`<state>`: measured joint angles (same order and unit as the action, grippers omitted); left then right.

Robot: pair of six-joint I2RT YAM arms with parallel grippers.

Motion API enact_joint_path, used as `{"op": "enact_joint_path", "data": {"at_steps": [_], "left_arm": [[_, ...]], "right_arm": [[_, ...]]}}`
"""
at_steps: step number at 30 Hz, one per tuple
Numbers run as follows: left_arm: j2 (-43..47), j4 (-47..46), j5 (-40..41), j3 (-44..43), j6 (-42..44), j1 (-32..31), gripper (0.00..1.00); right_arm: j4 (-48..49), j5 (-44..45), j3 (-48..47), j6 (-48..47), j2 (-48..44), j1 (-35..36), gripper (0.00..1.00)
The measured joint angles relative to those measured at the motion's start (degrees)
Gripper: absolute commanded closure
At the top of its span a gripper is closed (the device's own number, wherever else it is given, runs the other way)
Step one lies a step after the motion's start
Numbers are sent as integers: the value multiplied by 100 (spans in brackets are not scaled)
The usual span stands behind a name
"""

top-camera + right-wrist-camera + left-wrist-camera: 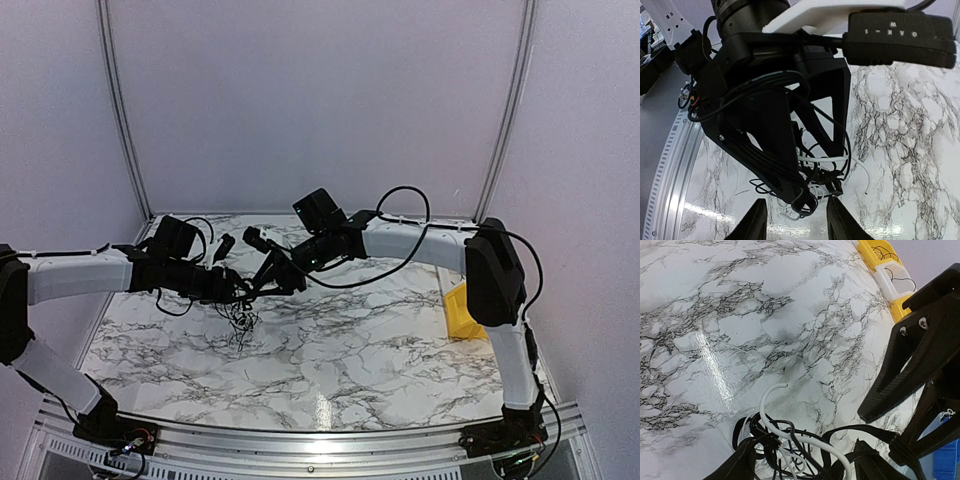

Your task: Untangle the cables

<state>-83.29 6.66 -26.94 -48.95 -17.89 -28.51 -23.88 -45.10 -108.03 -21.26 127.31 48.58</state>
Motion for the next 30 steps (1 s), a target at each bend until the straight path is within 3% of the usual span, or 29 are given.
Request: {"op": "enact_joint_path", "data": {"at_steps": [8,19,30], "left_arm": [[0,-2,-4,7,2,0,30],[0,101,592,83,22,0,25],[9,472,1768,136,-31,59,24]], "right_arm": [[131,-225,0,98,0,2,100],[87,-70,52,107,-118,-52,100],[-31,485,352,105,-1375,-562,100]]}}
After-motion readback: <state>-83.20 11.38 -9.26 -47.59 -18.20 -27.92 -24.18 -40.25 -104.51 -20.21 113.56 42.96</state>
